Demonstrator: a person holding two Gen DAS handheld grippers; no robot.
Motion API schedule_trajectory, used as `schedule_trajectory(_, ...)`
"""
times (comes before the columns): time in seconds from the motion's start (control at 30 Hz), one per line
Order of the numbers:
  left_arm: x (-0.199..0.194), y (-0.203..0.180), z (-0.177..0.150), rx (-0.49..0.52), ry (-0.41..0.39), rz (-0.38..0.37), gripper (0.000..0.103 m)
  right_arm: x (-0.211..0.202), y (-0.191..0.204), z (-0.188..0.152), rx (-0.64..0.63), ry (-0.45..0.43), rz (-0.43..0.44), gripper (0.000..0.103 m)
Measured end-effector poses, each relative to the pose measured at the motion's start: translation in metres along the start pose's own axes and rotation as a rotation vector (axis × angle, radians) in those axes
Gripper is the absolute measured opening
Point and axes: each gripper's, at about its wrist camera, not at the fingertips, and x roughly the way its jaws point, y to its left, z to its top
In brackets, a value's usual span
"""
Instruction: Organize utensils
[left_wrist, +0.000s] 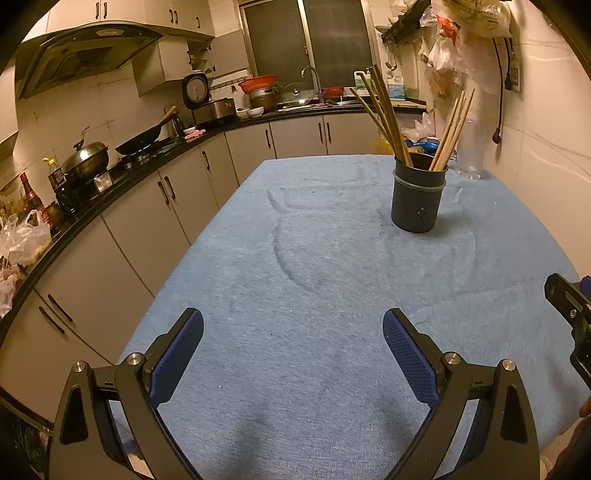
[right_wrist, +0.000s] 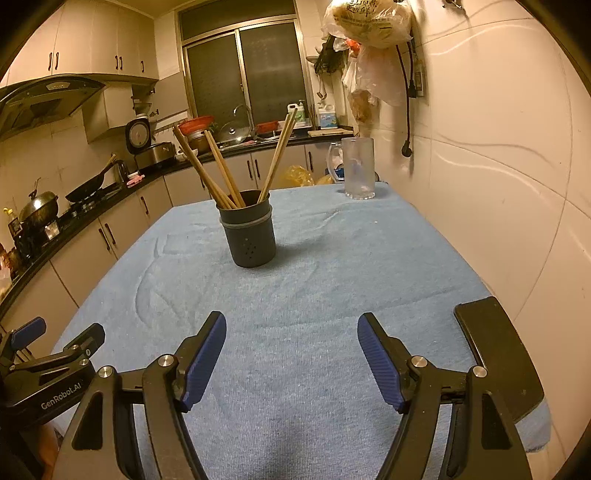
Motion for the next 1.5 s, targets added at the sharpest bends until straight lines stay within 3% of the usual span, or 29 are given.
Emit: schedule_trajectory(1.5,0.0,0.0,-0.004,0.01,0.009,-0.017,0.097,0.011,0.007,-0.005,-0.031,0.042,-0.001,0.08)
